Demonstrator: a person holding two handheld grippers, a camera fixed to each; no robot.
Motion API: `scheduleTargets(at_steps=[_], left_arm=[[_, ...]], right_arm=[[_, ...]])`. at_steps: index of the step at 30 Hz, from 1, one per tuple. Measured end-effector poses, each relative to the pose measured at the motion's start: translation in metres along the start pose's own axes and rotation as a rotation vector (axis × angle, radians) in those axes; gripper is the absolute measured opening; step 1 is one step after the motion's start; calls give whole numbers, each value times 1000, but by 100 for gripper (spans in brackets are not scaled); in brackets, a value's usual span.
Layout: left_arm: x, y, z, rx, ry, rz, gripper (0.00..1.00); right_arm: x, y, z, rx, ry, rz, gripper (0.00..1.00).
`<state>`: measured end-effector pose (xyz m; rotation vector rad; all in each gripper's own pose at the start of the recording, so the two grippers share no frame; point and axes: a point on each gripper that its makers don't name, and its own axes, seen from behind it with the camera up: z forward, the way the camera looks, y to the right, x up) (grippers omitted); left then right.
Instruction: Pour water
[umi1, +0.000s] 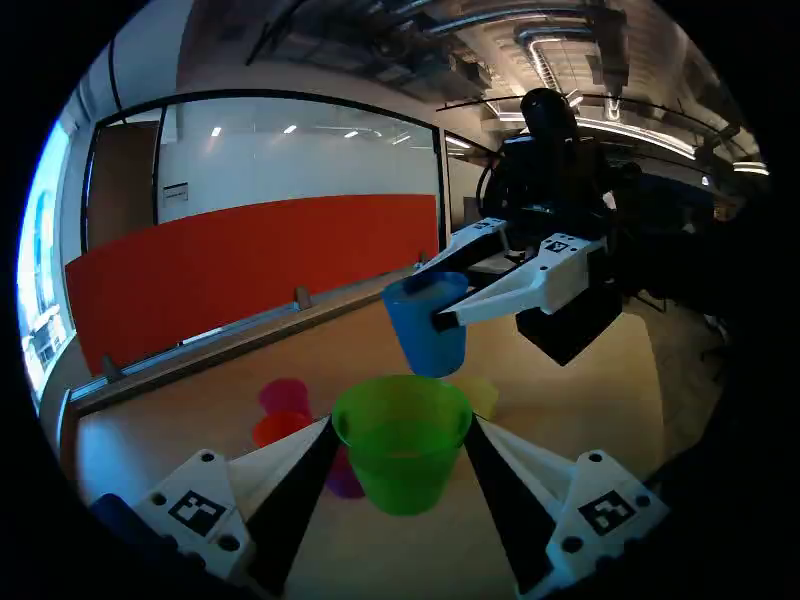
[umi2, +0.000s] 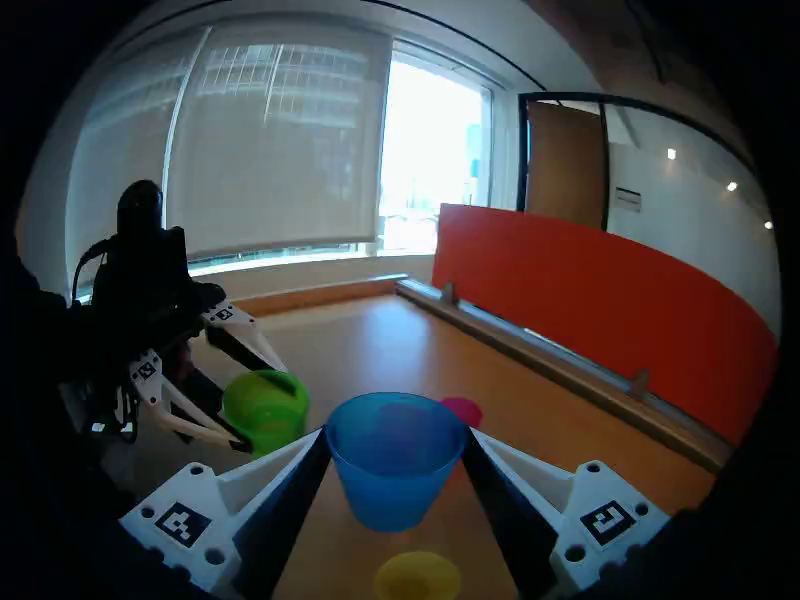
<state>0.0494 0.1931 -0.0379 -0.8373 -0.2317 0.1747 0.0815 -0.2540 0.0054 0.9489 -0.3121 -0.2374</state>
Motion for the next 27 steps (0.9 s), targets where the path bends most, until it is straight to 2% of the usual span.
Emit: scheduleTargets(at_steps=[14, 27], left_arm=[[-38, 11, 10, -31, -100, 10, 87], [-70, 23, 13, -58, -185, 18, 86]], right_arm=[[-35, -14, -4, 22, -50, -37, 93], [-66, -38, -4, 81, -101, -65, 94]])
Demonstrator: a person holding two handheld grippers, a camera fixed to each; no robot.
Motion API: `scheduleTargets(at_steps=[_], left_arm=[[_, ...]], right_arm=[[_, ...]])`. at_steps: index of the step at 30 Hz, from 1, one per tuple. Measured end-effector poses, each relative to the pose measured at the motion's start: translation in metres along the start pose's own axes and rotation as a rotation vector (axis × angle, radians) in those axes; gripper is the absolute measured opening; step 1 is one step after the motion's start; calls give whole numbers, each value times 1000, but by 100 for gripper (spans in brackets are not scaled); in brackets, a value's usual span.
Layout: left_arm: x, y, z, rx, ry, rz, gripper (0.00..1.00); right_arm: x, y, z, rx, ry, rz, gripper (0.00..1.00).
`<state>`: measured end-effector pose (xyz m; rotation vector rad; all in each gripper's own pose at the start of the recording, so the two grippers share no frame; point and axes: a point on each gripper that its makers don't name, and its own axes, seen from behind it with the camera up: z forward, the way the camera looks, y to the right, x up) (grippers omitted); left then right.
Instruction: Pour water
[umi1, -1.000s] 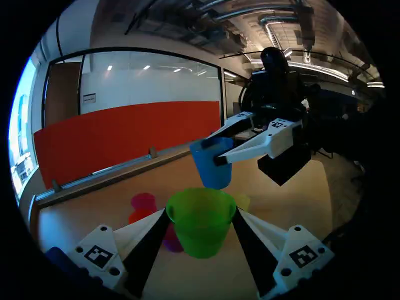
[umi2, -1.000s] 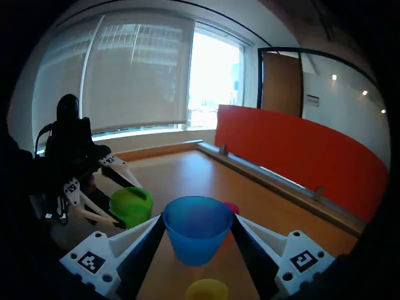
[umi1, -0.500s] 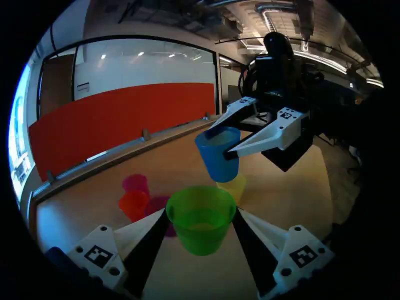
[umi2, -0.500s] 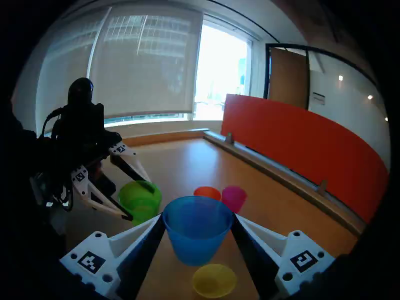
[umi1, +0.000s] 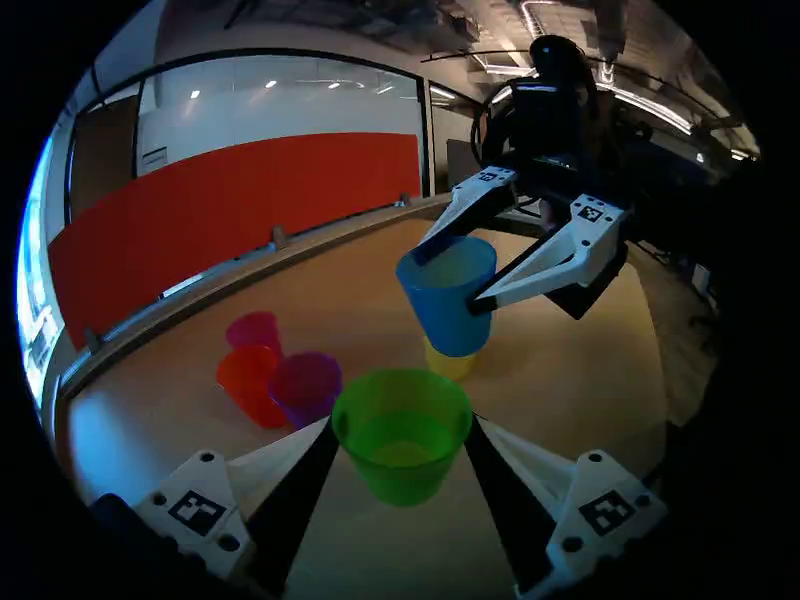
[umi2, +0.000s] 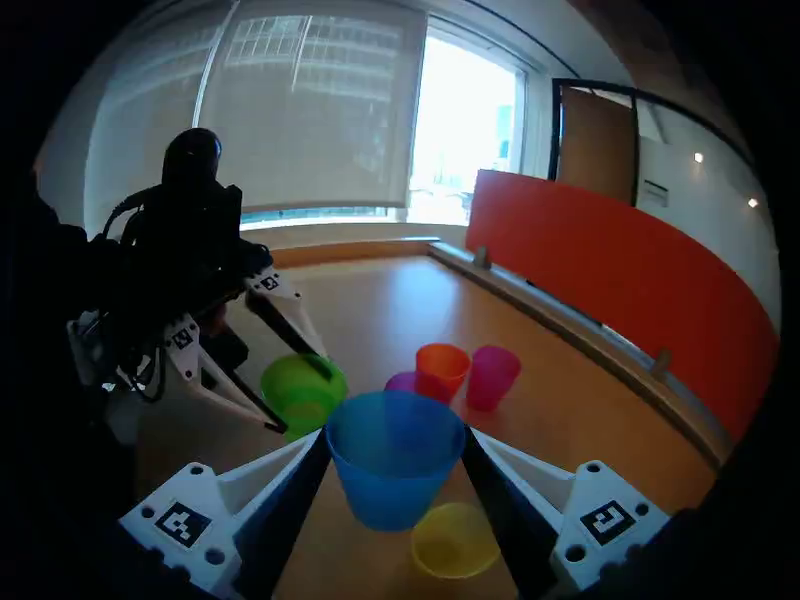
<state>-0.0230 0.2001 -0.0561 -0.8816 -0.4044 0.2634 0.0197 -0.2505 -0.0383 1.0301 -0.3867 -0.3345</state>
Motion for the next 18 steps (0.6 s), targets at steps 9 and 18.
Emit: scheduleTargets(at_steps=[9, 18], left_arm=[[-15, 6, 4, -18, -34, -5, 86], [-28, 8, 7, -25, -74, 3, 86]], right_arm=[[-19, -17, 6, 47, -34, -14, 94], [-38, -32, 11, 87, -68, -31, 94]])
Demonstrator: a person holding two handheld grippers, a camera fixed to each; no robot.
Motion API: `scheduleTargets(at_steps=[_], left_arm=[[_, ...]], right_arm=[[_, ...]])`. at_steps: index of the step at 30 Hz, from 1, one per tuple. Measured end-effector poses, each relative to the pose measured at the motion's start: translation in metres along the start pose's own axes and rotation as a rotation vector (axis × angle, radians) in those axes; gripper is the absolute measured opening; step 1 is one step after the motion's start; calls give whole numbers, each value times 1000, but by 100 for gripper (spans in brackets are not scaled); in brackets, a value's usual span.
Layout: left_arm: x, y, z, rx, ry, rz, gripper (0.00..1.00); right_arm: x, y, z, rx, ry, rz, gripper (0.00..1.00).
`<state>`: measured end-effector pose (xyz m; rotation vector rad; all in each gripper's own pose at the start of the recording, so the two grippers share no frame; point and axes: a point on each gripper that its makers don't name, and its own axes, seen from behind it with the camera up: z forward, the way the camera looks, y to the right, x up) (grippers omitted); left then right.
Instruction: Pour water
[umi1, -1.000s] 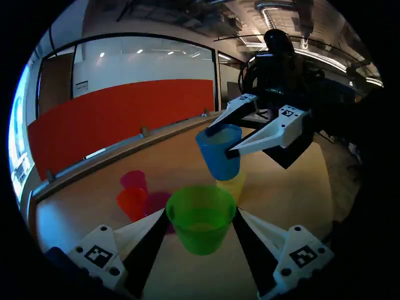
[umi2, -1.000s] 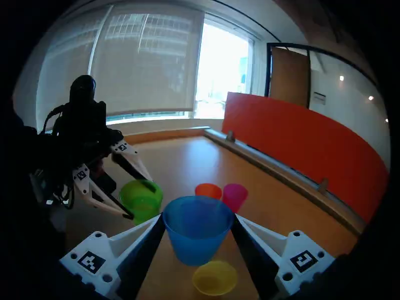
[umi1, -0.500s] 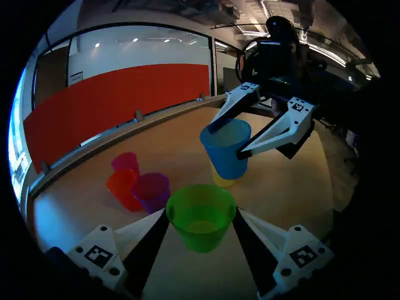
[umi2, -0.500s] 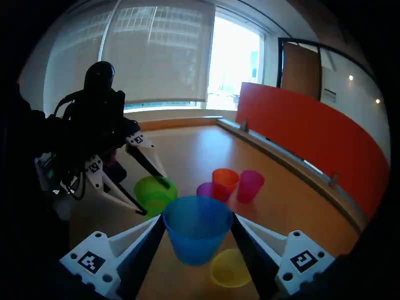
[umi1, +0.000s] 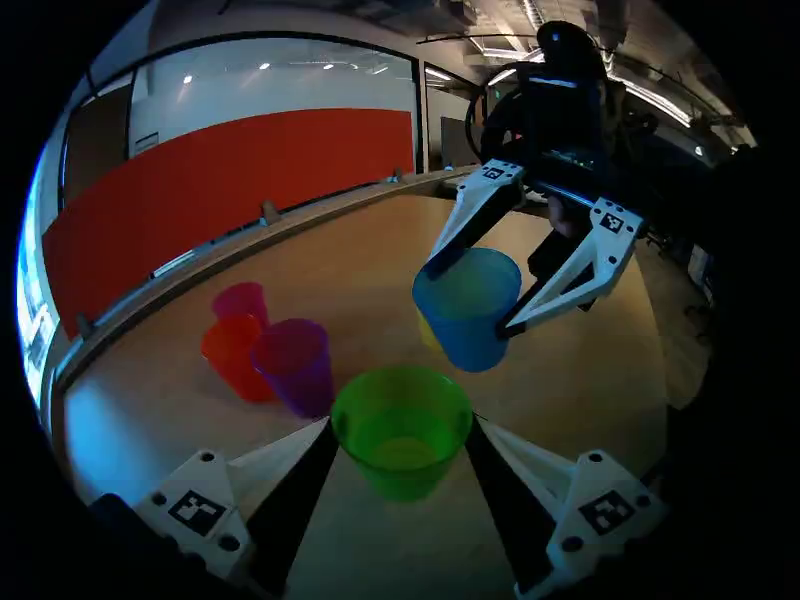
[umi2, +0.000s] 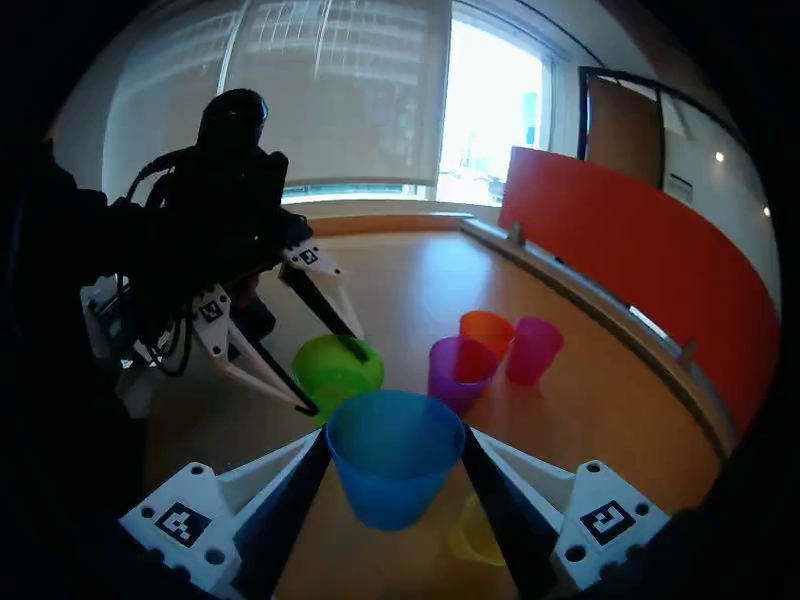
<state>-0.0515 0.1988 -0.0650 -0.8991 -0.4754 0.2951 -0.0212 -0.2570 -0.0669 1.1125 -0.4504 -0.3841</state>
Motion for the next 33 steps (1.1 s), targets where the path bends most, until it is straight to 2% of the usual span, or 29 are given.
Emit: scheduleTargets(at_steps=[11, 33], left_arm=[[-11, 1, 4, -8, -33, 13, 86], [-21, -5, 8, -10, -33, -25, 86]], right_arm=[[-18, -12, 8, 36, -28, -25, 94], [-38, -25, 27, 65, -53, -62, 94]])
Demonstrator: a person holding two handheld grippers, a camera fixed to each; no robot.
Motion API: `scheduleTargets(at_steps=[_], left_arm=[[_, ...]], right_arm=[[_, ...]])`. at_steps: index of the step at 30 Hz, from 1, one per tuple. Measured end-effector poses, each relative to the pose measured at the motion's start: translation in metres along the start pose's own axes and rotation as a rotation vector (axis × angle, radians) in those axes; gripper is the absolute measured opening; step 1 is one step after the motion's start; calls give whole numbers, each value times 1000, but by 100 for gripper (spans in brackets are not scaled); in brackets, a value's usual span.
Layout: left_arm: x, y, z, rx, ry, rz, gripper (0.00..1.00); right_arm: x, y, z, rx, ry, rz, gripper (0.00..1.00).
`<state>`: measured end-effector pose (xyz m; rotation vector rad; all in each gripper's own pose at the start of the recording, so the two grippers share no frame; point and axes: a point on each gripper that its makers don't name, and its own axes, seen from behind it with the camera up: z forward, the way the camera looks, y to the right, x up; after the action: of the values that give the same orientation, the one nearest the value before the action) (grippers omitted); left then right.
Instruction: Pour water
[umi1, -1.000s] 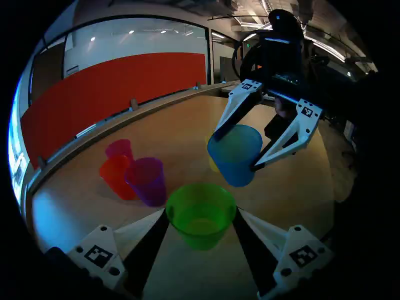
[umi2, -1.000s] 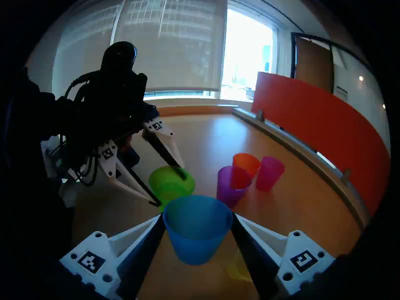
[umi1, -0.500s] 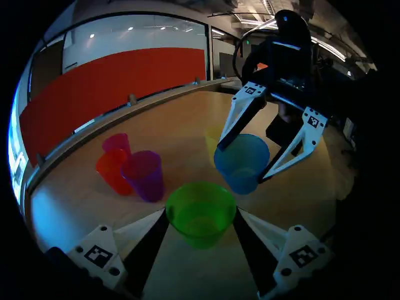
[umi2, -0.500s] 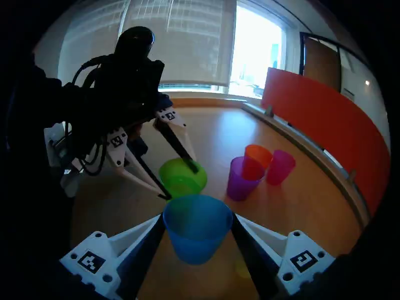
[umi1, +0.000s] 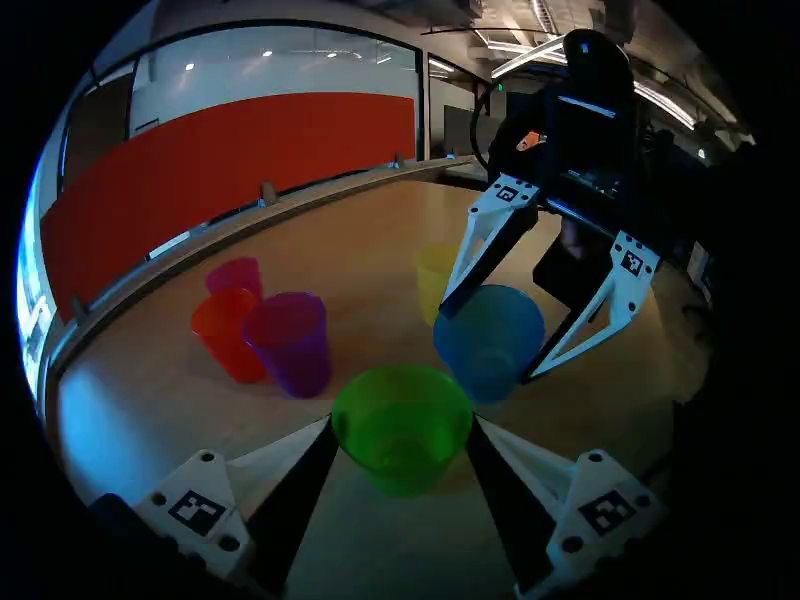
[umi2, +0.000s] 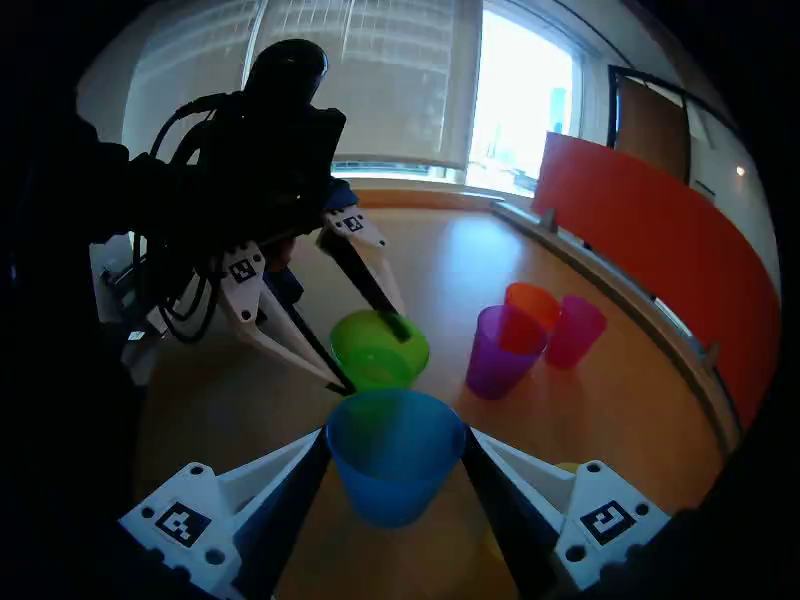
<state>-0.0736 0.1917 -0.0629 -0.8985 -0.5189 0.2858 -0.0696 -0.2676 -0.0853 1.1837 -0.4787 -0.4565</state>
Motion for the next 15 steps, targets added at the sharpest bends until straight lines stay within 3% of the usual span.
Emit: scheduleTargets(at_steps=[15], left_arm=[[-6, 1, -2, -2, -16, 5, 87]], right_arm=[[-4, -4, 8, 6, -3, 6, 94]])
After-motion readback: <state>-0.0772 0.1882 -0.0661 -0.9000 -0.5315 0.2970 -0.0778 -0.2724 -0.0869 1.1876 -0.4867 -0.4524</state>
